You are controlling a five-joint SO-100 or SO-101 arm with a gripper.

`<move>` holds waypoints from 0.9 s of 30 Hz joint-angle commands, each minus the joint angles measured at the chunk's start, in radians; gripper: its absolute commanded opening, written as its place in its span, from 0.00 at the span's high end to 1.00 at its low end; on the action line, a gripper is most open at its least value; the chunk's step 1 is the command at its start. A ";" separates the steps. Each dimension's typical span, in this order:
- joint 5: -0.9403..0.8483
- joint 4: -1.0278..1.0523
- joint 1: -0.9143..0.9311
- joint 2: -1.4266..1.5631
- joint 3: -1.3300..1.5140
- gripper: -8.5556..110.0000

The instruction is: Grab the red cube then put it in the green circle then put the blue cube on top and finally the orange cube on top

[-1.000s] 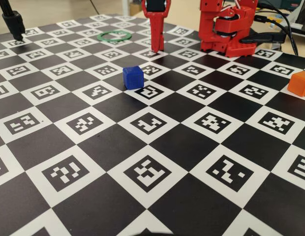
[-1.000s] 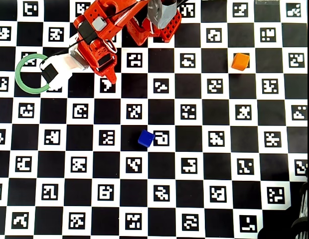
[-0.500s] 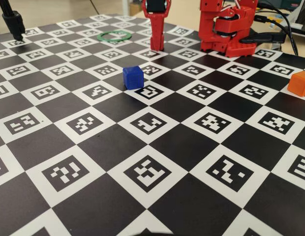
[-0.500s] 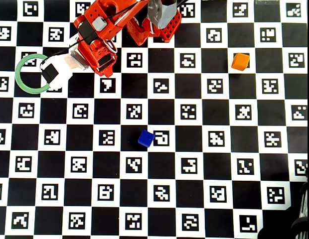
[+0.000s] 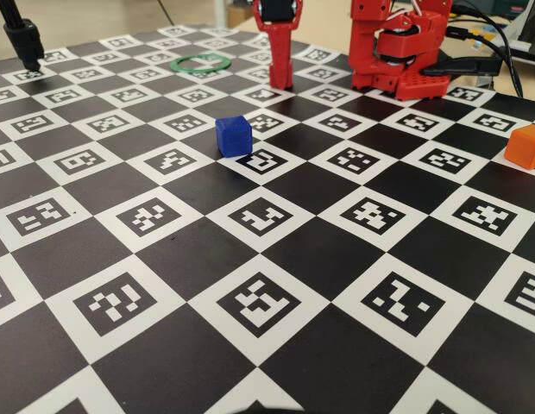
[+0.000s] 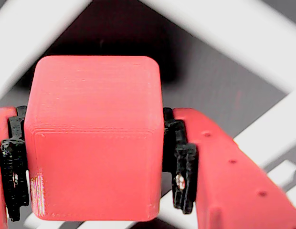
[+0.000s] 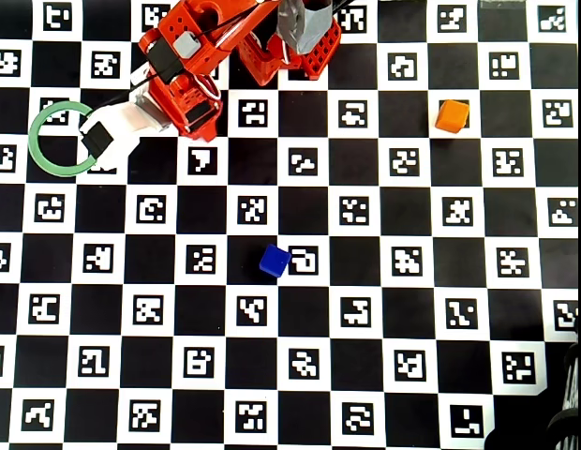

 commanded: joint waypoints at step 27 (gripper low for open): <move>0.291 0.304 0.155 -0.354 -0.957 0.84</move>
